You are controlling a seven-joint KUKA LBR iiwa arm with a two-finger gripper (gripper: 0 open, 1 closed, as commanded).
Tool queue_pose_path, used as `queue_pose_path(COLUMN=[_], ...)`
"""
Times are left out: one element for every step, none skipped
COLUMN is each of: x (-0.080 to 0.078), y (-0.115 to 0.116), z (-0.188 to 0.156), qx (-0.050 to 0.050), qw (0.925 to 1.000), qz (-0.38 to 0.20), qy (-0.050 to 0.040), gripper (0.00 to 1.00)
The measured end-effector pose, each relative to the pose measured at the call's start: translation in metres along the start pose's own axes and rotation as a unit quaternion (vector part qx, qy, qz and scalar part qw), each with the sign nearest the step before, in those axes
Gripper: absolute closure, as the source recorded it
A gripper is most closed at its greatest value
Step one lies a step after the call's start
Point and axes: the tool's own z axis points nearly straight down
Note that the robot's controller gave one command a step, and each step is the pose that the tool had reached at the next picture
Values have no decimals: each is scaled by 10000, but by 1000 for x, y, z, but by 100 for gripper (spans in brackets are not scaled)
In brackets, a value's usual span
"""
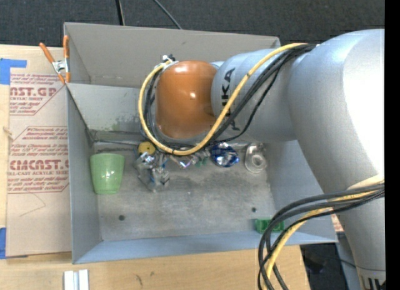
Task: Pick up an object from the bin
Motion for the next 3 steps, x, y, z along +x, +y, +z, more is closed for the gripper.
queue_pose_path(x=[1, 56, 42], y=[-4, -12, -52], z=[-2, 9, -12], qx=[53, 54, 76], qw=[10000, 9998, 9988], qz=[5, 195, 481], qy=[-51, -25, -66], gripper=[0, 0, 0])
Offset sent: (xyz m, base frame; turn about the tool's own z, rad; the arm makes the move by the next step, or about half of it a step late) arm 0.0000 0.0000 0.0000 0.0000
